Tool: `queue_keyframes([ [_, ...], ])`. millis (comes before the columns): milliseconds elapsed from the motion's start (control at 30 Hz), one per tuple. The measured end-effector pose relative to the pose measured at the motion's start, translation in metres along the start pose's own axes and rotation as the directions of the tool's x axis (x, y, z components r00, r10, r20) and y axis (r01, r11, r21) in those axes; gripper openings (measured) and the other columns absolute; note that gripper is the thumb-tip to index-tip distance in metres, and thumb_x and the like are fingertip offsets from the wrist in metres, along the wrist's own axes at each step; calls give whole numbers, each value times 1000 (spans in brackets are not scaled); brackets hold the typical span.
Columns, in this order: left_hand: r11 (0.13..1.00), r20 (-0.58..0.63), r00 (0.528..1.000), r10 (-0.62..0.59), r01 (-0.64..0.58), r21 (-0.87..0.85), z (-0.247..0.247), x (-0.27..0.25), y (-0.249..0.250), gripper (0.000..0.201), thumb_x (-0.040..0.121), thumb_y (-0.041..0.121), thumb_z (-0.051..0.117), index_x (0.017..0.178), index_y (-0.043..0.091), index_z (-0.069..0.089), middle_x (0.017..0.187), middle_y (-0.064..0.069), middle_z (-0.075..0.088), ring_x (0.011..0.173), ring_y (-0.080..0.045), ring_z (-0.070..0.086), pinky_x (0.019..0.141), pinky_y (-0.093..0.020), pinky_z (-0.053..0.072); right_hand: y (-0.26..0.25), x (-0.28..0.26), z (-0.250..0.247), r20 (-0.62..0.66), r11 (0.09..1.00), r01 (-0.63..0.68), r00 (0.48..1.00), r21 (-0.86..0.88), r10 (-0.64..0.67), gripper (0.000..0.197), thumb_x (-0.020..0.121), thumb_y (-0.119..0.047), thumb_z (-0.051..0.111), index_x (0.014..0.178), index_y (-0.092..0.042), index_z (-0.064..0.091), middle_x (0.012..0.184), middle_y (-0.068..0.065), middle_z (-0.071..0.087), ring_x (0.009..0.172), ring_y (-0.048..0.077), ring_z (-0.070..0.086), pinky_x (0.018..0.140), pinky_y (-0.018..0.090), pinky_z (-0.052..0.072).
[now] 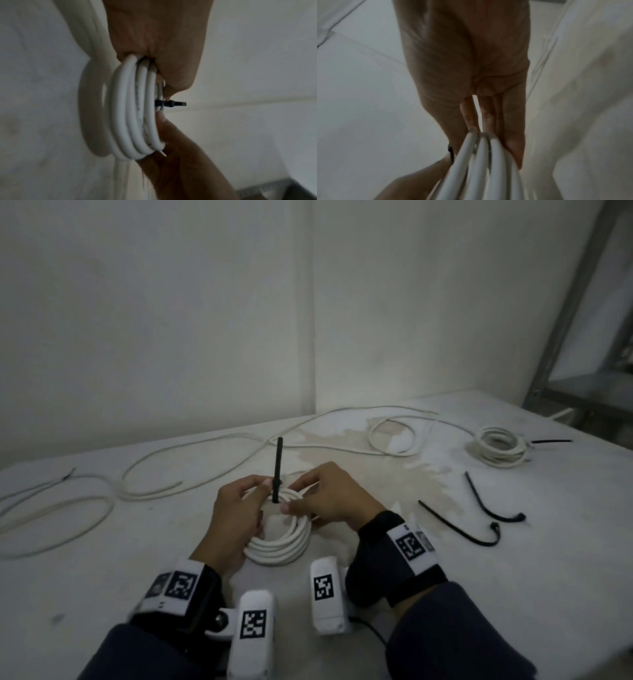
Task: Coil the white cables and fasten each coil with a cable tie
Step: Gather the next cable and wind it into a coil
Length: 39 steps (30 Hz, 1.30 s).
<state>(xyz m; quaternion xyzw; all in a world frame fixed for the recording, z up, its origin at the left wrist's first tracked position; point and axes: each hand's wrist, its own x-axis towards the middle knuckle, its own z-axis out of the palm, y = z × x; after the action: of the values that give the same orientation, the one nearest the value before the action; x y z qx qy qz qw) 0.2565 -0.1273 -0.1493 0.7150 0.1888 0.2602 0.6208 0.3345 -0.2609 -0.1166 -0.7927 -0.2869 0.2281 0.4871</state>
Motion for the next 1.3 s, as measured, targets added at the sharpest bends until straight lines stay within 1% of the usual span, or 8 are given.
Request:
queue_keyframes([
  [267,993,383,921,68,-100,64,147,48,32,30,99,29,48,98,11,71,72,-11,66,40,-12,50,57,-35,41,37,-22,-136,-335,992,-110,934,62,125,14,72,-4,81,83,-2,73,68,16,69,52,17,65,55,31,58],
  [367,976,435,900,16,-108,187,187,73,25,46,100,43,36,113,10,66,111,-12,69,94,-27,65,88,-36,47,59,-25,-175,-498,982,-146,847,120,187,11,71,-2,81,74,2,71,68,19,68,59,27,67,66,45,60],
  [600,444,532,842,-91,-444,778,203,111,-3,49,93,38,50,139,29,41,149,-2,32,136,-29,31,111,-42,29,99,-9,-233,-718,958,-235,636,167,281,18,75,-7,77,64,-5,63,77,18,69,71,28,68,71,44,60],
  [733,608,447,893,38,-376,699,189,115,-3,28,92,23,58,117,16,49,119,-10,38,100,-31,54,91,-34,44,113,12,-233,-750,946,-317,610,65,256,31,78,-21,73,59,-6,54,78,20,69,81,33,70,77,46,58],
  [900,650,312,935,167,-342,678,156,124,6,30,98,15,45,124,0,45,113,-25,59,105,-38,57,86,-37,43,101,14,-225,-761,939,-343,607,11,230,55,83,-25,71,123,9,55,120,23,61,112,38,58,95,45,48],
  [1033,734,-133,841,524,-366,573,128,138,33,31,97,0,37,99,-7,67,101,-29,67,94,-41,62,87,-44,45,89,8,-219,-757,916,-391,625,-88,194,27,81,-18,66,97,3,65,86,15,63,95,33,60,81,35,46],
  [1133,868,-450,766,459,-280,409,102,142,46,33,97,6,35,97,-2,67,101,-27,66,95,-40,59,87,-43,44,79,8,-211,-733,917,-376,660,-136,162,19,80,-19,65,95,-6,64,89,10,61,92,29,58,78,31,43],
  [1300,896,-273,860,431,-371,246,61,120,56,25,101,14,38,93,8,61,79,-8,59,73,-19,53,62,-26,40,50,12,-182,-592,947,-305,783,-97,191,18,85,-17,64,71,-8,58,72,12,57,72,25,56,66,30,42],
])
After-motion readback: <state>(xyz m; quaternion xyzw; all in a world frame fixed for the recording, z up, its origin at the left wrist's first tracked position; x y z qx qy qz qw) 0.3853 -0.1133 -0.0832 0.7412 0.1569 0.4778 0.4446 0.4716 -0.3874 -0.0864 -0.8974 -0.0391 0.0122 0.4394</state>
